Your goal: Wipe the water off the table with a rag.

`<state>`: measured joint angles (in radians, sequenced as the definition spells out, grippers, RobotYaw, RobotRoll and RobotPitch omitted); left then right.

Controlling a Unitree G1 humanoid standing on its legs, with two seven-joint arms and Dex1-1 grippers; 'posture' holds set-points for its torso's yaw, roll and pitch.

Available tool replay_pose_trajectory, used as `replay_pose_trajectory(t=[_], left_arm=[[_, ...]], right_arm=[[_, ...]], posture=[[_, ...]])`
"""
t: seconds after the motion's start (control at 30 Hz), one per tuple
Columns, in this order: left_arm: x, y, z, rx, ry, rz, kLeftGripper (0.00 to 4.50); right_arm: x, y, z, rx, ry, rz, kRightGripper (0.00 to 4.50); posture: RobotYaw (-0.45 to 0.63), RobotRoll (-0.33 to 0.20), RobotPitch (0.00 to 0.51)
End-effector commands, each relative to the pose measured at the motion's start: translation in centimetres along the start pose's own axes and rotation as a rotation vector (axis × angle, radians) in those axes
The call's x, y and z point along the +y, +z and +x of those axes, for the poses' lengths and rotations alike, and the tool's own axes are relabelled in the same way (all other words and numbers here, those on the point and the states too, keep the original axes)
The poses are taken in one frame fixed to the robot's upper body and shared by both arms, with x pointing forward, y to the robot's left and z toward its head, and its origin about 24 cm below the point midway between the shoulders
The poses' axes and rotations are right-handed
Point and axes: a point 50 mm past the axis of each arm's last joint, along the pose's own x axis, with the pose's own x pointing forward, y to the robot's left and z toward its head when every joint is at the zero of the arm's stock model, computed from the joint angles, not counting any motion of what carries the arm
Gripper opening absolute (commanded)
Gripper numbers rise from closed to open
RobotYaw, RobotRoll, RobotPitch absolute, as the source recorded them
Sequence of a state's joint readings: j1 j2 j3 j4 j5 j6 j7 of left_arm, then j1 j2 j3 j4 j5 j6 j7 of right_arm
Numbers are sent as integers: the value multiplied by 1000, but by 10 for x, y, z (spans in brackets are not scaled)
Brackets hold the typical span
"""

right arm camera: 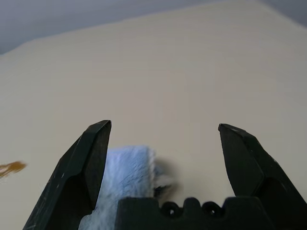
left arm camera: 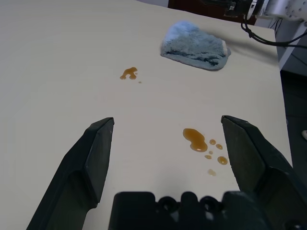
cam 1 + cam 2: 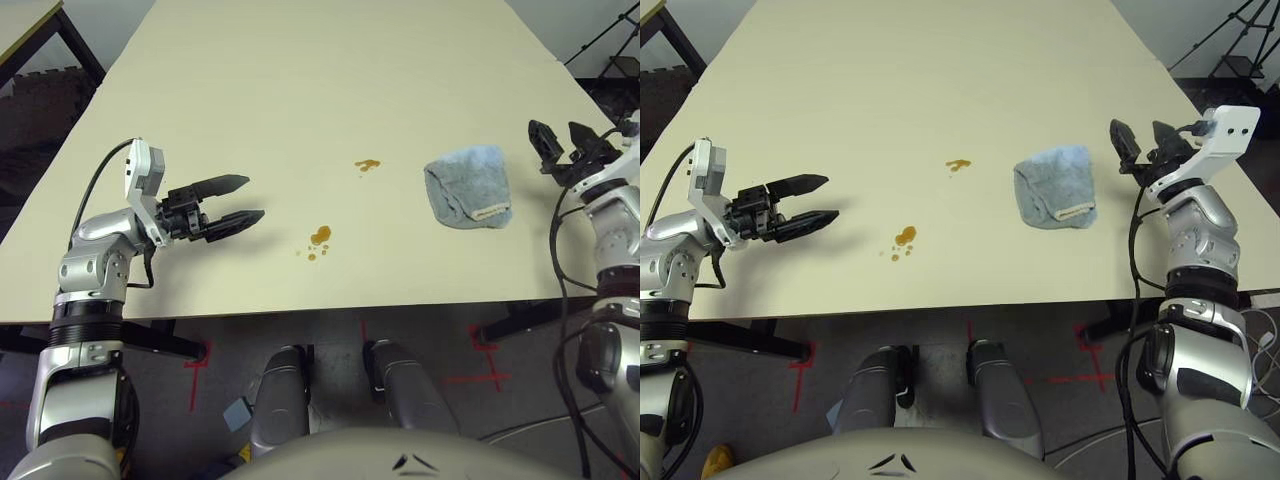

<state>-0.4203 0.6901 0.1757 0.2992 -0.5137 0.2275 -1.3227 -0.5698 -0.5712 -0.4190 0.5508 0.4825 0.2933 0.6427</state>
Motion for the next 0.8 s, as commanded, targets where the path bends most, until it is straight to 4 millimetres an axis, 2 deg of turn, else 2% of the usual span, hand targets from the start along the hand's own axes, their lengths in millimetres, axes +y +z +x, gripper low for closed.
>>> replay_pose_trajectory(t=[0.03,0.2,0.33,0.8], left_arm=[[1,-6,-3,35,5,8,4500],[1,-9,0,33,6,11,4500],[1,-8,1,29,8,14,4500],[2,-5,-1,28,16,20,4500]], right_arm=[[11,-7,-6,144,93,27,4468],[23,-33,-7,299,103,21,4468],[24,-48,-2,331,66,-4,4468],[25,-70,14,376,37,-11,4468]], posture=[[-120,0,155],[-121,0,154],[-121,0,154],[-102,0,145]])
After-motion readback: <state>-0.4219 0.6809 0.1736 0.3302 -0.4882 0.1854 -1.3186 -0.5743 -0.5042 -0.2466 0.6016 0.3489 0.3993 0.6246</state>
